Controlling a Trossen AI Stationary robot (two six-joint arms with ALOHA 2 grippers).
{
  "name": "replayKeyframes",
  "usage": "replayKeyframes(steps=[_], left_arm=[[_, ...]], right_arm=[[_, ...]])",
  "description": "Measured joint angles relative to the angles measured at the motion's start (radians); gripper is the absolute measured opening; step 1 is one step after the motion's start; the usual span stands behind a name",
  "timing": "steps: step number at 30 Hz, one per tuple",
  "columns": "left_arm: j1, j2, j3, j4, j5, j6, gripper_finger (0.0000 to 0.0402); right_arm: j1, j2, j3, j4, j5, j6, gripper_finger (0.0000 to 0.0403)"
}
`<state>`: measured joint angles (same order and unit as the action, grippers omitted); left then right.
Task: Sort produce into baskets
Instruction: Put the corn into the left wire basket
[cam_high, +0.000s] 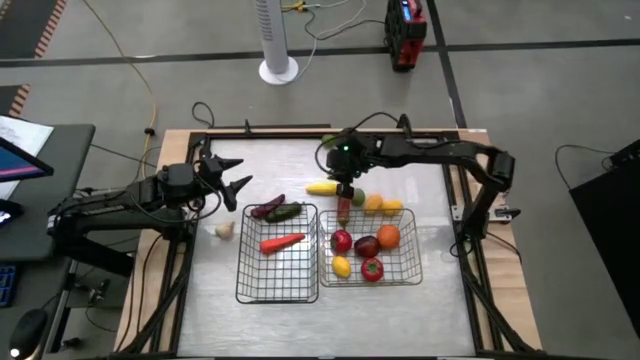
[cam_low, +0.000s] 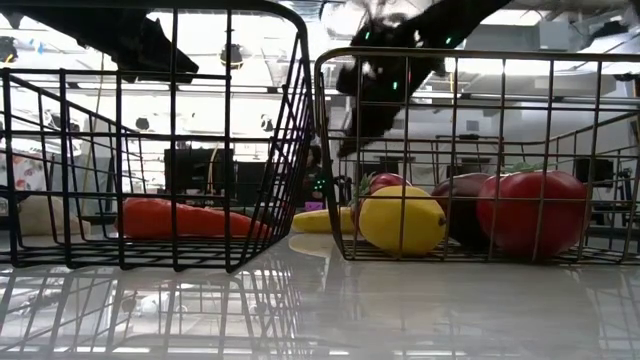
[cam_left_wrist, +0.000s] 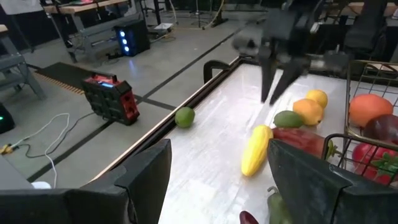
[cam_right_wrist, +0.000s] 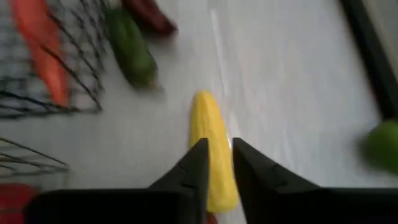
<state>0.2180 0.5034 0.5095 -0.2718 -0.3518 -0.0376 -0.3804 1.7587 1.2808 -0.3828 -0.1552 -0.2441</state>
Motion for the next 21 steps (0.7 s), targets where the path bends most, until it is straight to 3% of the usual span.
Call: replayKeyframes(steps=[6,10,16,21], left_arm=[[0.0,0.0,0.0,-0.003,0.001,-0.001,0.0256],[0.0,0.0,0.0,-0.003,0.001,-0.002,0.0256],[0.0,0.0,0.0,-0.002,0.001,-0.002,0.0256],[0.0,0.0,0.0,-0.002,0.001,-0.001,0.0256]], right_arm=[[-0.017,0.131,-0.002,0.023,-0.061,0.006,0.0219],[-0.017,0.191,-0.001,0.034,-0.08,0.014,0.0271],[-0.018,0.242,-0.001,0.051,-0.038,-0.007,0.0284],[-0.018,0.253,-0.002,0.057,0.0,-0.016,0.0261]])
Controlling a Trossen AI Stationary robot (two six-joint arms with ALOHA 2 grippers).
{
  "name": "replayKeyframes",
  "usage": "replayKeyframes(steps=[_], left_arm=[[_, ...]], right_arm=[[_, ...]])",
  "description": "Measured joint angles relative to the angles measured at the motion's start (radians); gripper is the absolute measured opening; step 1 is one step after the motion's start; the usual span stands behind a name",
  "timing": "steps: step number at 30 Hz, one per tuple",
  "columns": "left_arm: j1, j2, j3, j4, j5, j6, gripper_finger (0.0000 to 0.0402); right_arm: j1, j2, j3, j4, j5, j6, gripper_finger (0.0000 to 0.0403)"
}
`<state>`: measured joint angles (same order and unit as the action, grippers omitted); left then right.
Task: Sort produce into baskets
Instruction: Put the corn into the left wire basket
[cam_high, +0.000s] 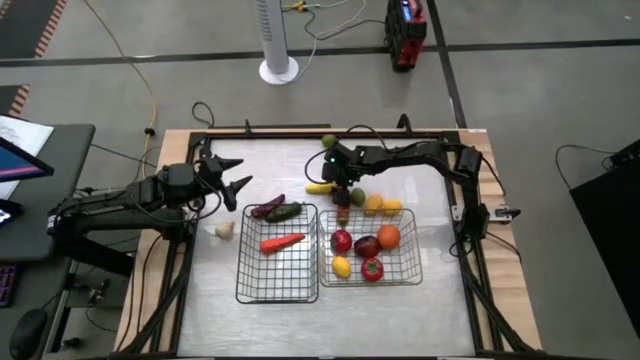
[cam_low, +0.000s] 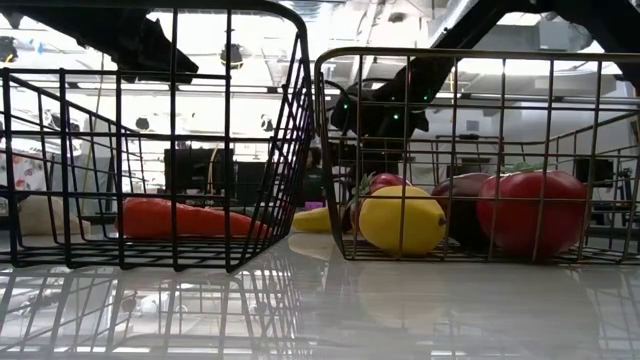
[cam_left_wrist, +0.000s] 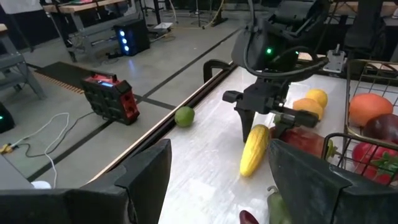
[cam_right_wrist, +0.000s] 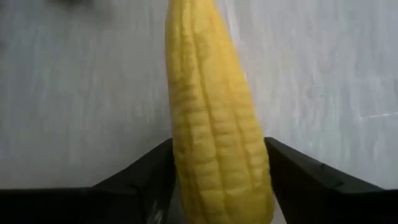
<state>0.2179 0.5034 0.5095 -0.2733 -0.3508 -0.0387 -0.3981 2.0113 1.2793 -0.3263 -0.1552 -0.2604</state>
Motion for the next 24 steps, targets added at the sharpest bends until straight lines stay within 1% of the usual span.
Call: replayKeyframes(steps=[6,10,15,20,24], left_arm=[[0.0,0.0,0.0,0.002,0.0,0.0,0.0256],[0.0,0.0,0.0,0.002,-0.001,0.0,0.0256],[0.0,0.0,0.0,0.006,-0.005,0.002,0.0256],[0.0,0.0,0.0,0.038,-0.021,0.012,0.0256],[0.0,0.0,0.0,0.055,-0.021,0.011,0.0256]], right_arm=[[-0.011,-0.016,0.001,0.0,0.001,-0.003,0.0186],[-0.009,-0.056,0.035,-0.07,0.001,-0.003,0.0185],[0.02,-0.185,0.091,-0.07,0.0,-0.003,0.0186],[0.123,-0.283,0.109,-0.008,0.0,-0.002,0.0223],[0.236,-0.291,0.109,0.071,-0.001,-0.003,0.023]])
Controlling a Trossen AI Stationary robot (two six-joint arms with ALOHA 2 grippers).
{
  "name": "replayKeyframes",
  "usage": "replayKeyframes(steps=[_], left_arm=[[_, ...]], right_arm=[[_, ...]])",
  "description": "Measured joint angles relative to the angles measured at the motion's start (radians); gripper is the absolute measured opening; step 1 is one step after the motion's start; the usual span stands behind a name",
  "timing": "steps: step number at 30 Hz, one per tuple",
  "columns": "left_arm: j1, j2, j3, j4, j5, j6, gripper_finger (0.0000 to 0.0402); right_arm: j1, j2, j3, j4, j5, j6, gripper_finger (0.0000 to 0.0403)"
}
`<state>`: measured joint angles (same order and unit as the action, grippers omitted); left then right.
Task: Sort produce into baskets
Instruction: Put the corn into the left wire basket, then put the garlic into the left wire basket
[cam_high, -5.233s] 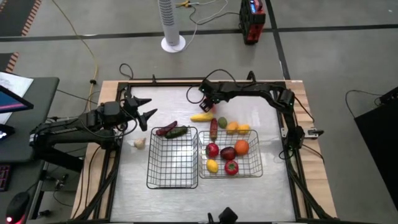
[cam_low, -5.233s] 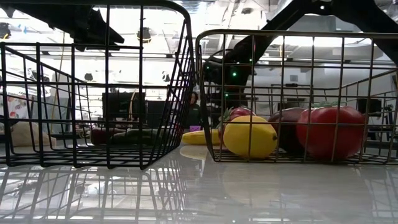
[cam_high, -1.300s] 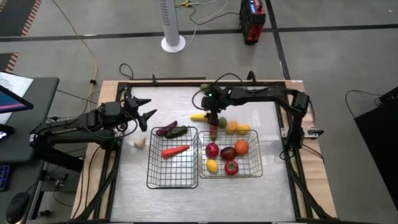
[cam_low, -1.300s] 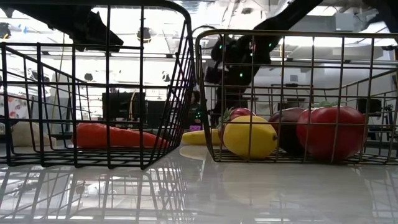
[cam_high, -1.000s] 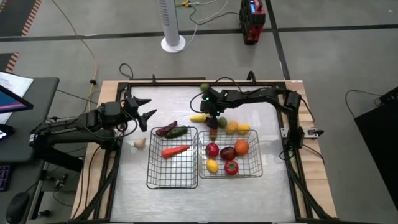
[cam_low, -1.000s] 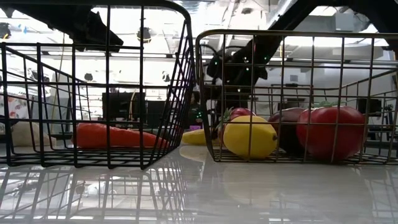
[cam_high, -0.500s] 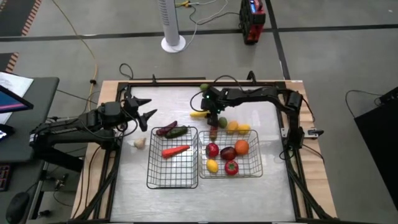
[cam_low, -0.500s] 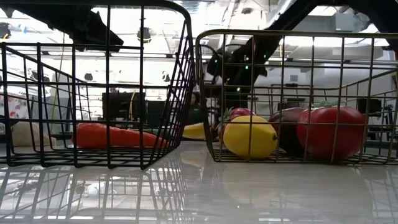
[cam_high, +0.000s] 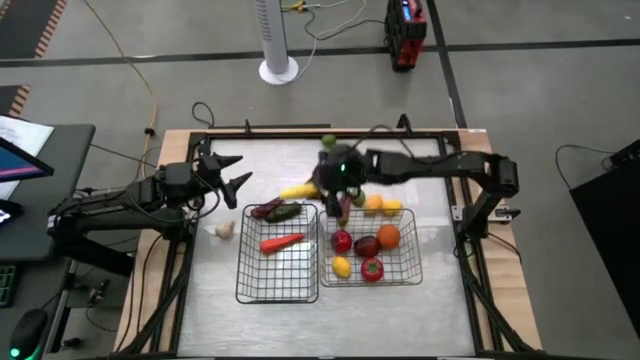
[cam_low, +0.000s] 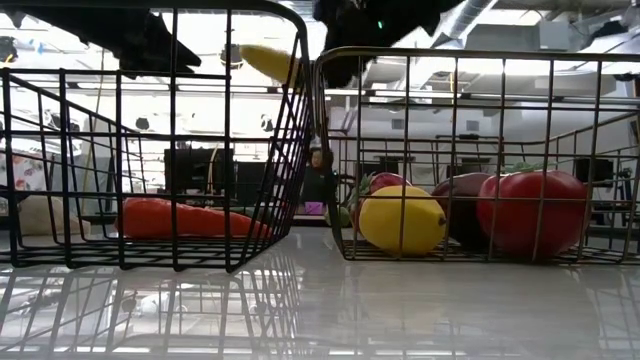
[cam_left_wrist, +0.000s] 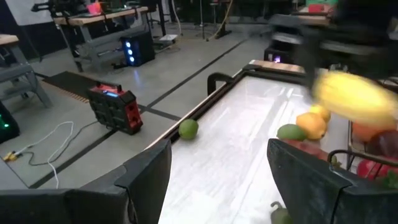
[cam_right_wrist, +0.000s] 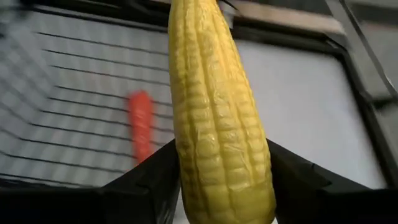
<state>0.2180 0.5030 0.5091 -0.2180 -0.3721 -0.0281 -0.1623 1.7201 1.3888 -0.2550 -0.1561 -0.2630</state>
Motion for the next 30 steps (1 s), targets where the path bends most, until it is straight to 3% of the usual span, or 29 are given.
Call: replayKeyframes(steps=[6,9,12,19,25,30], left_arm=[[0.0,0.001,0.0,0.003,0.011,-0.029,0.0256],[0.0,0.001,0.0,0.003,0.053,-0.05,0.0256],[0.0,0.019,0.0,-0.022,0.103,-0.076,0.0256],[-0.001,0.069,0.0,-0.201,0.185,-0.152,0.0256],[-0.026,0.052,0.042,-0.393,0.258,-0.313,0.0256],[-0.085,0.079,0.147,-0.56,0.189,-0.429,0.0256]], right_arm=[[0.113,0.039,0.018,0.077,-0.022,0.022,0.0234],[0.129,0.07,0.041,0.1,-0.059,0.038,0.0246],[0.123,0.073,0.042,0.072,-0.031,0.034,0.0259],[0.061,0.025,0.044,-0.009,0.026,0.053,0.0265],[0.013,0.017,-0.009,0.015,0.027,0.064,0.0265],[-0.029,-0.042,-0.074,0.071,0.073,0.052,0.0265]])
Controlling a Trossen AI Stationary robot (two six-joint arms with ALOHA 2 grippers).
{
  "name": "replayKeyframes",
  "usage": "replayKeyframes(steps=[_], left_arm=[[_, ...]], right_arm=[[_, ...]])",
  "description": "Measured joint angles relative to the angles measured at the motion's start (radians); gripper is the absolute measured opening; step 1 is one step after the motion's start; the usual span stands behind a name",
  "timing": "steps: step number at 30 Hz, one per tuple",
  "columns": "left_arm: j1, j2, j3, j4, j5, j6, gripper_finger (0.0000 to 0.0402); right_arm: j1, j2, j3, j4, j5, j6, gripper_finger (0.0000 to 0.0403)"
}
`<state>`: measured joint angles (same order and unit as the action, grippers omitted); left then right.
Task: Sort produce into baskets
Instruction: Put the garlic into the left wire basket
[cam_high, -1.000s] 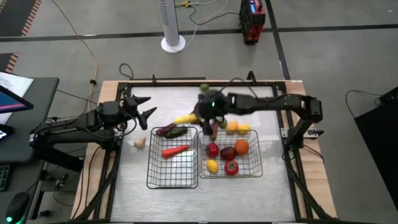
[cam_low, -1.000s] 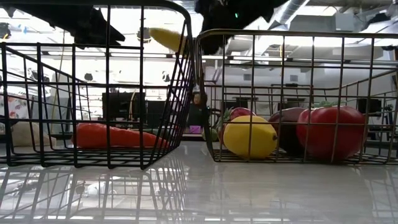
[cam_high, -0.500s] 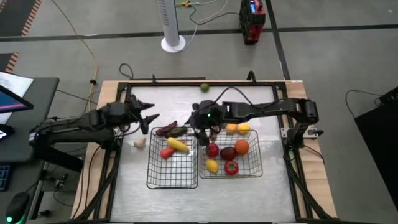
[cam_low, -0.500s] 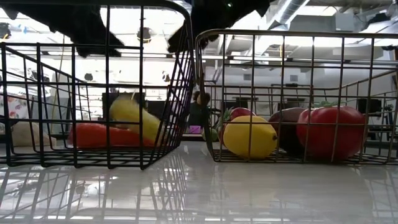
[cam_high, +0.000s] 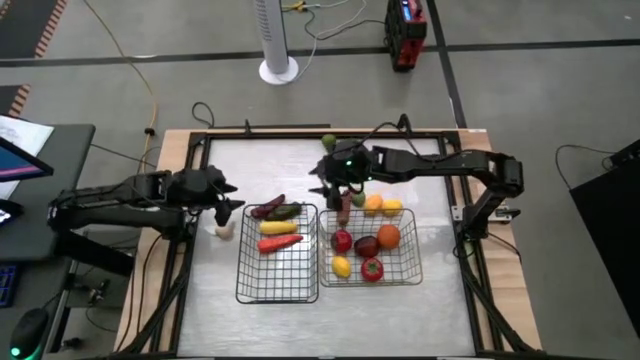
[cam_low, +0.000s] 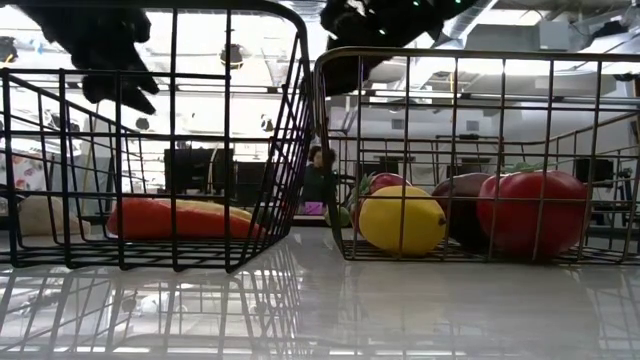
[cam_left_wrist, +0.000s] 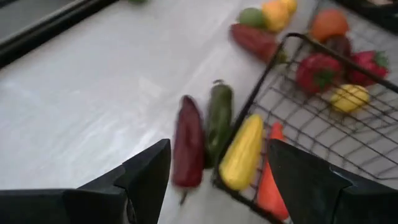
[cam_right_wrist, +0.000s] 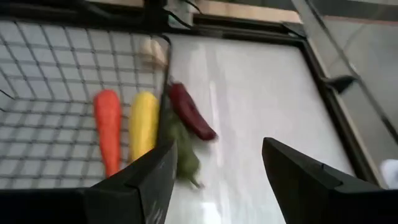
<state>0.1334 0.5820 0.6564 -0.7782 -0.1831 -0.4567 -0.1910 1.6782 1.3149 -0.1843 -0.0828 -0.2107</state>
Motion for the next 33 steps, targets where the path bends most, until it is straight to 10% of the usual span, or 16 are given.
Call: replayKeyframes(steps=[7,19,33], left_arm=[[-0.114,0.102,0.168,-0.156,-0.123,-0.063,0.0256],[-0.283,0.329,0.249,-0.584,-0.037,-0.322,0.0256],[-0.495,0.241,0.06,-0.452,-0.091,-0.538,0.0256]], right_arm=[[-0.049,-0.103,-0.075,0.086,0.002,-0.008,0.0265],[-0.08,-0.157,-0.176,0.152,0.002,-0.008,0.0265],[-0.078,-0.167,-0.175,0.103,-0.018,-0.033,0.0265]])
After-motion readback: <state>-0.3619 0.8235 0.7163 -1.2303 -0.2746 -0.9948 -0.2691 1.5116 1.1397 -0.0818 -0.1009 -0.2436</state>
